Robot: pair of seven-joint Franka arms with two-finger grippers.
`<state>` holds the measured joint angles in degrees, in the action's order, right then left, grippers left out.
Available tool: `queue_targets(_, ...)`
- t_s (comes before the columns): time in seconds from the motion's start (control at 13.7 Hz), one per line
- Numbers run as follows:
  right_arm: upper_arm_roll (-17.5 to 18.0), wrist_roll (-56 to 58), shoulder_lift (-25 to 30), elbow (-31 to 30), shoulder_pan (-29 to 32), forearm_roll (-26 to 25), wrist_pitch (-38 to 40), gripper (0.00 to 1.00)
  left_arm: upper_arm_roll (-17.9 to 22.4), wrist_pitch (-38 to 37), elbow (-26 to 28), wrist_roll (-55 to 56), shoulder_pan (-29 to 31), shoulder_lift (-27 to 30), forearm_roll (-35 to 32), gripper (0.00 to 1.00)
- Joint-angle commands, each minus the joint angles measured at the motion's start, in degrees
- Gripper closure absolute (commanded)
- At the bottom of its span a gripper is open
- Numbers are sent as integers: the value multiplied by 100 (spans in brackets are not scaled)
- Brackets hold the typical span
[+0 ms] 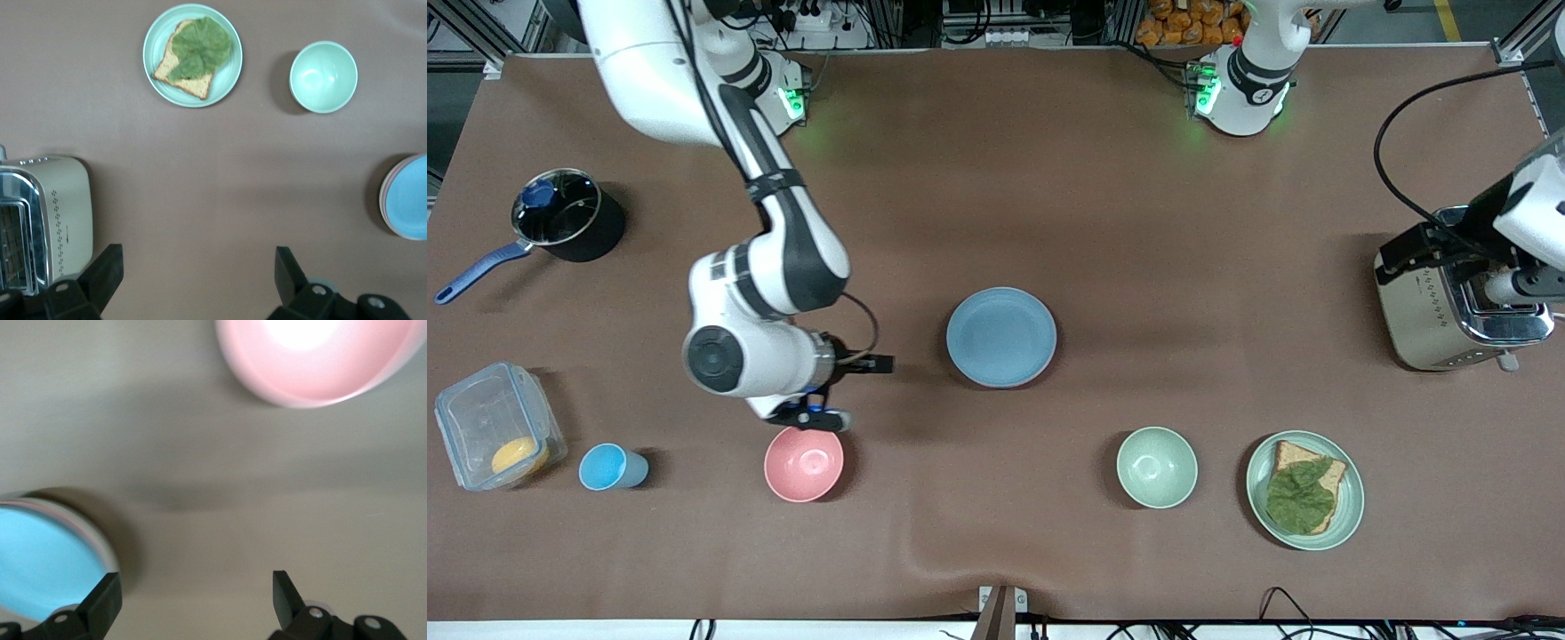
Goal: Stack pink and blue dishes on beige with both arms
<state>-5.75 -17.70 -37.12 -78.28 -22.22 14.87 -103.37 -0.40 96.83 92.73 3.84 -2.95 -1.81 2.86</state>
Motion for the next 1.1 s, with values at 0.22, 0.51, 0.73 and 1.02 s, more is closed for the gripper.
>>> queue_targets(0.22,30,978,669,-161,946,-739,677,0,110,64,255,-6,-118,208,92,0)
queue_targets(0.51,39,1040,1634,-696,1473,-1266,661,0,58,55,237,11,-135,207,57,0)
queue_targets(0.73,39,1618,2390,-1030,1720,-1601,634,0,57,55,167,11,-232,198,39,0)
queue_targets(1.02,39,1638,3411,-1366,1975,-1602,1000,0,-21,3,114,11,-197,163,39,0)
